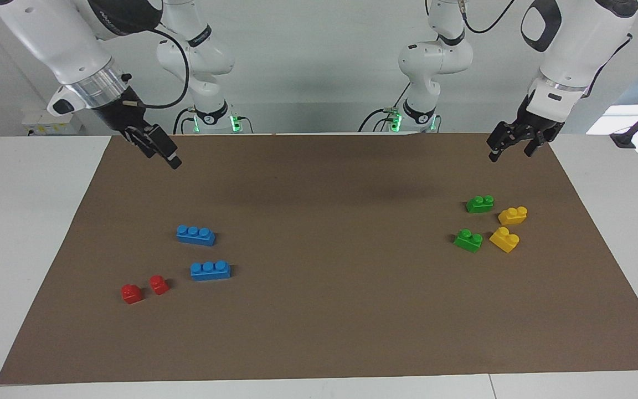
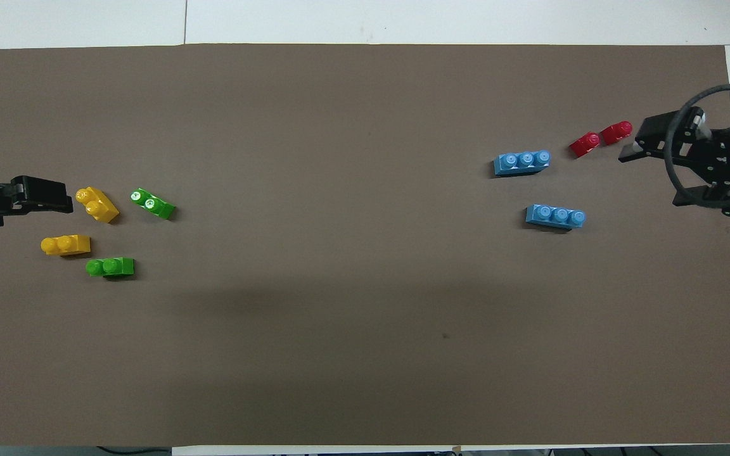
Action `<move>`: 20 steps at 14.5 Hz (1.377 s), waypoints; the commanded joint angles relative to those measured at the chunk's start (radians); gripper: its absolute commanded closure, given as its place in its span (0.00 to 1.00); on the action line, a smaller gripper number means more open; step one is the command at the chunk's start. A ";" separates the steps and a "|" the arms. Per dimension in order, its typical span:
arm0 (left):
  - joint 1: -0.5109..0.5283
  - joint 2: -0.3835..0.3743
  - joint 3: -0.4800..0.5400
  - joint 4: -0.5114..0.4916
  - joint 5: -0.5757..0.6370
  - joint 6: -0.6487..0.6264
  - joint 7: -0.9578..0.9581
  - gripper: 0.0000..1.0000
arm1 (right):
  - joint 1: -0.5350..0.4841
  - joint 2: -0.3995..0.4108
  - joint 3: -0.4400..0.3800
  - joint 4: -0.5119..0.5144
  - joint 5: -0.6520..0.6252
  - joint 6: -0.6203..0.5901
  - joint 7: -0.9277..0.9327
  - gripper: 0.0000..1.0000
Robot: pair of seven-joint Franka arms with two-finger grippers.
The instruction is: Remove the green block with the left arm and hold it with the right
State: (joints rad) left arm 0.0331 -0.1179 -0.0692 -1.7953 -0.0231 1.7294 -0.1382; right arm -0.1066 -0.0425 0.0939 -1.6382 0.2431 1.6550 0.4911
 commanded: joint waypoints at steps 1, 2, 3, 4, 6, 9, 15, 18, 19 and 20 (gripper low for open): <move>0.007 0.011 -0.003 0.024 -0.015 -0.027 -0.008 0.00 | -0.004 -0.020 0.001 0.015 -0.056 -0.056 -0.188 0.01; 0.005 0.011 -0.003 0.024 -0.015 -0.027 -0.008 0.00 | -0.002 -0.029 0.001 0.015 -0.082 -0.085 -0.245 0.01; 0.005 0.011 -0.003 0.024 -0.015 -0.027 -0.008 0.00 | -0.002 -0.039 0.001 0.014 -0.097 -0.106 -0.300 0.00; 0.005 0.011 -0.003 0.024 -0.015 -0.028 -0.008 0.00 | -0.002 -0.042 0.001 0.015 -0.107 -0.124 -0.336 0.00; 0.005 0.011 -0.003 0.024 -0.015 -0.027 -0.008 0.00 | -0.002 -0.046 0.003 0.021 -0.128 -0.139 -0.353 0.00; 0.005 0.011 -0.003 0.024 -0.015 -0.025 -0.008 0.00 | 0.016 -0.051 0.009 0.023 -0.198 -0.150 -0.355 0.00; 0.002 0.011 -0.003 0.024 -0.015 -0.024 -0.014 0.00 | 0.019 -0.059 0.009 0.017 -0.246 -0.155 -0.353 0.01; 0.001 0.011 -0.003 0.024 -0.017 -0.024 -0.014 0.00 | 0.018 -0.060 0.009 0.014 -0.251 -0.156 -0.353 0.01; -0.001 0.011 -0.003 0.024 -0.015 -0.024 -0.014 0.00 | 0.016 -0.059 0.009 0.014 -0.251 -0.156 -0.353 0.01; -0.002 0.011 -0.003 0.024 -0.017 -0.024 -0.014 0.00 | 0.016 -0.059 0.009 0.015 -0.252 -0.156 -0.352 0.01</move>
State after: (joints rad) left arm 0.0328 -0.1179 -0.0717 -1.7953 -0.0247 1.7283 -0.1392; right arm -0.0829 -0.0890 0.0983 -1.6183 0.0105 1.5118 0.1538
